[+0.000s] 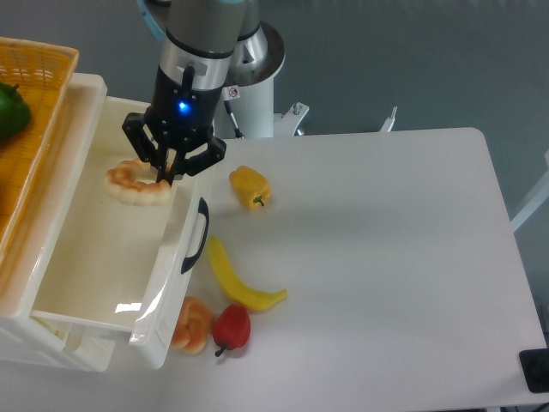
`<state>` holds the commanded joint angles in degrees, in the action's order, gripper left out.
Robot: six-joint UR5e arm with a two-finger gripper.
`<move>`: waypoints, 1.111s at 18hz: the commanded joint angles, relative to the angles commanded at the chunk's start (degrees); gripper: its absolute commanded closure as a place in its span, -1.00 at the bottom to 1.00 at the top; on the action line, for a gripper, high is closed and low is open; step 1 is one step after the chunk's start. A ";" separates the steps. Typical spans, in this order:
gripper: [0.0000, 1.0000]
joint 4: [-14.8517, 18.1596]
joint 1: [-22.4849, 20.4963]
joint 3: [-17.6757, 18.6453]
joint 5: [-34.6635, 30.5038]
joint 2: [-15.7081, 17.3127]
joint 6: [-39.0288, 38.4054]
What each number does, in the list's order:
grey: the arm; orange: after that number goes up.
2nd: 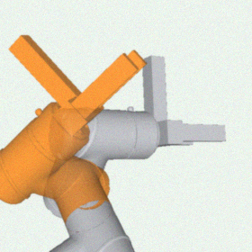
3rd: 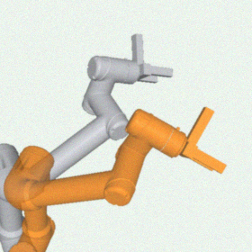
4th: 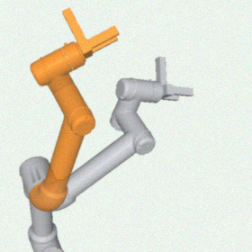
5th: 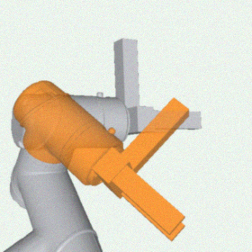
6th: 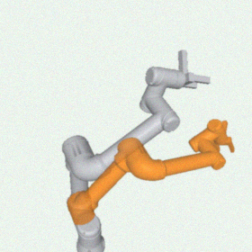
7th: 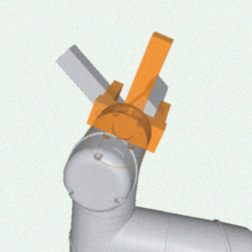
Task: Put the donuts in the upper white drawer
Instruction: 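Lower the donut into the drawer and open the gripper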
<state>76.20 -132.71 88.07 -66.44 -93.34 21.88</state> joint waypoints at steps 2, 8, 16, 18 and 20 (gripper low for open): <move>0.87 -0.35 0.09 0.35 -0.35 -0.18 0.18; -0.02 -2.20 0.97 0.79 -1.58 -0.35 1.22; -0.22 -2.37 1.67 0.79 -1.76 -0.35 2.29; -0.22 -2.37 1.67 0.70 -1.93 -0.35 2.29; -0.22 -2.46 1.67 0.53 -2.37 -0.44 2.29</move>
<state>73.74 -131.04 88.60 -68.81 -93.78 24.17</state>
